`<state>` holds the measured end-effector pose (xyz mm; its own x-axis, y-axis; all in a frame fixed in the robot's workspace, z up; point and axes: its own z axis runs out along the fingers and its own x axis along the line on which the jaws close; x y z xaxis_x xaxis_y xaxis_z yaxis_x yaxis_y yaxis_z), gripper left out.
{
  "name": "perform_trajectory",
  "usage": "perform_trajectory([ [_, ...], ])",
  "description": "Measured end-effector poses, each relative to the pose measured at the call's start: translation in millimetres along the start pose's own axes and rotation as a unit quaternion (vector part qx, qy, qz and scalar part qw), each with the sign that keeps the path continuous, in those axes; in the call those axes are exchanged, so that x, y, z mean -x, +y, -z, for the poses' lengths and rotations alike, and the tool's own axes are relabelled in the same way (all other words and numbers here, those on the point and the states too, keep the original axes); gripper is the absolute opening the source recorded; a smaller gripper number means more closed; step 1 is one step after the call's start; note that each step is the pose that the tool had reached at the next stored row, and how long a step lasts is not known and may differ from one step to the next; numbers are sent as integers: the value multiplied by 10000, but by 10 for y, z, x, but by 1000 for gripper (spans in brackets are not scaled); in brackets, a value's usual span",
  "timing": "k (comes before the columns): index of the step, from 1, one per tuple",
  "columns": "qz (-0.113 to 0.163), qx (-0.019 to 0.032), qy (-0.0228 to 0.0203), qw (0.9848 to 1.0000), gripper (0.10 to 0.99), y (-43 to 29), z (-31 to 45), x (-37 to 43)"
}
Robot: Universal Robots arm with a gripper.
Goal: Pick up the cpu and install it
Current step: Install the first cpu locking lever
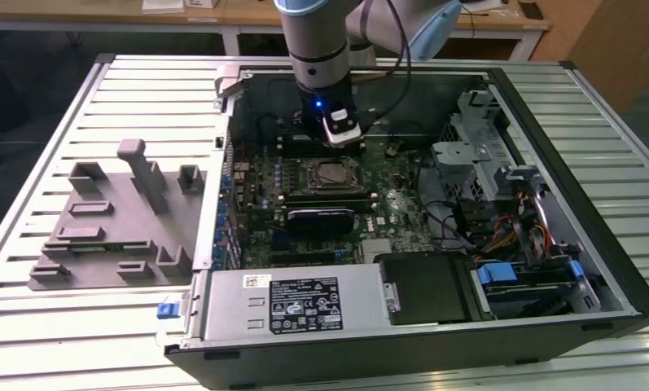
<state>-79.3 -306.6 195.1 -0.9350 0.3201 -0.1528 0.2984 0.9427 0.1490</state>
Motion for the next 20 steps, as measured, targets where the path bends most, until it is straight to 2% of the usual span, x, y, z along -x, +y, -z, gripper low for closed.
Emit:
perform_trajectory([
  [8,-5,4,0,10000,106,-31,-14,7],
  [12,-14,49,14,10000,106,-34,-15,8],
  [14,-15,52,15,10000,106,-34,-15,8],
  [16,-15,54,14,10000,106,-31,-3,10],
  [20,-15,54,15,10000,106,-21,73,22],
])
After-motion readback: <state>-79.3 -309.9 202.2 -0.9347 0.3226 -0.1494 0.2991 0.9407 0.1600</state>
